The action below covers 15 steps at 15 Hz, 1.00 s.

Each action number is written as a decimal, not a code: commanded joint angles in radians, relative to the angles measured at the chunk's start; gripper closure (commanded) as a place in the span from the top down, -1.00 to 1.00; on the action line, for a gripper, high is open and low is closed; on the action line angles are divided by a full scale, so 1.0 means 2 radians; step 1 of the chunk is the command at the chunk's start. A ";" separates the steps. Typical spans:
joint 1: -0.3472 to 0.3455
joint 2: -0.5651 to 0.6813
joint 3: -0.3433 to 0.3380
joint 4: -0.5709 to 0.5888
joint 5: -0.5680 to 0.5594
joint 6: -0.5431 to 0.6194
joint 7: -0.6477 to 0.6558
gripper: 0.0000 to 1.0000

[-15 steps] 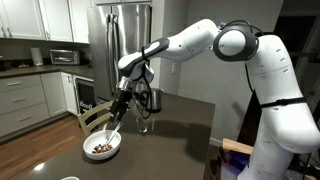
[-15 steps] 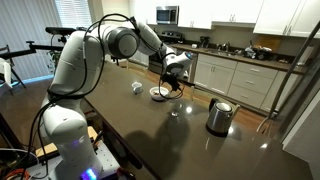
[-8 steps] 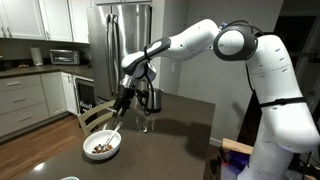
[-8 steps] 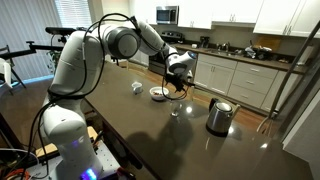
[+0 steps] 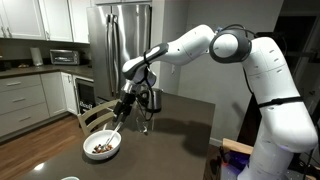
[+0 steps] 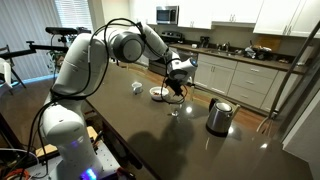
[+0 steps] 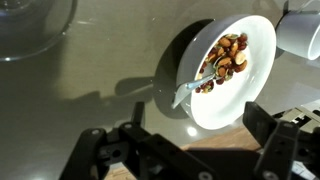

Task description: Use the spoon to scoop some cereal from the bowl into the glass

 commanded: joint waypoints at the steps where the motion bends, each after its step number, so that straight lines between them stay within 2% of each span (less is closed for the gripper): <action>1: -0.021 0.017 0.021 0.003 0.039 0.000 -0.006 1.00; 10: -0.037 0.026 0.017 0.005 0.115 -0.028 -0.006 1.00; 15: -0.031 0.027 0.011 0.008 0.129 -0.047 0.000 1.00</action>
